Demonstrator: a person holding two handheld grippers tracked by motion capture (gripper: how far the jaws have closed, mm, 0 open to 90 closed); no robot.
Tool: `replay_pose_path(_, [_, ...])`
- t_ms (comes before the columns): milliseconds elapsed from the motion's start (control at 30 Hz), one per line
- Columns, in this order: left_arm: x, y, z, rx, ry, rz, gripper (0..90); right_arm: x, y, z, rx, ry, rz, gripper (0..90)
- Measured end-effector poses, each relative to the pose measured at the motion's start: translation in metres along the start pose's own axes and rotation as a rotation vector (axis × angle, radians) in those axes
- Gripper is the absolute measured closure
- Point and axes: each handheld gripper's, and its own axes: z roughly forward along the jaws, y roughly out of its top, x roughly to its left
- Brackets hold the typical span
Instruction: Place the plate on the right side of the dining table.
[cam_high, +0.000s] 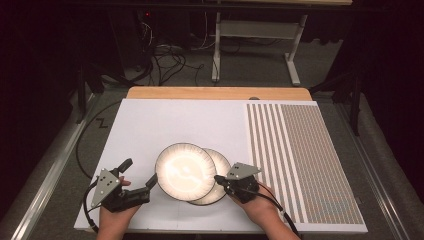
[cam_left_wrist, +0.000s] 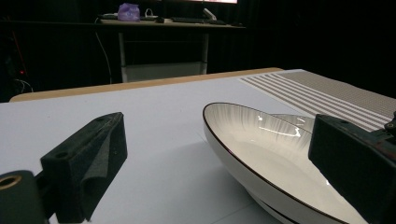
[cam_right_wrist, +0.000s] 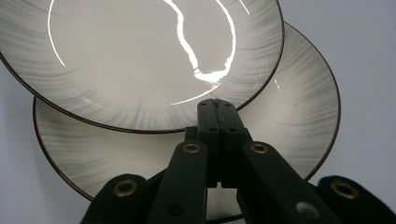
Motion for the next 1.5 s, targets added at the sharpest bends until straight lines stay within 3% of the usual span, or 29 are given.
replay_pose_path(433, [-0.002,0.003,-0.002,0.017,-0.012,0.005,3.3,0.001,0.0,0.001,0.004,-0.009,-0.002,90.0])
replay_pose_path(767, [-0.002,0.021,0.005,0.104,-0.022,-0.011,0.0,0.001,0.0,0.002,0.007,-0.013,-0.004,90.0])
replay_pose_path(1167, [0.004,0.033,0.023,0.273,-0.116,-0.12,0.1,-0.001,0.0,0.003,0.01,-0.018,-0.008,90.0])
replay_pose_path(1400, [0.007,0.033,0.027,0.323,-0.137,-0.151,0.5,-0.001,0.0,0.003,0.011,-0.021,-0.01,90.0])
replay_pose_path(1500, [0.011,0.032,0.029,0.337,-0.149,-0.205,0.6,-0.001,0.0,0.003,0.011,-0.023,-0.008,90.0])
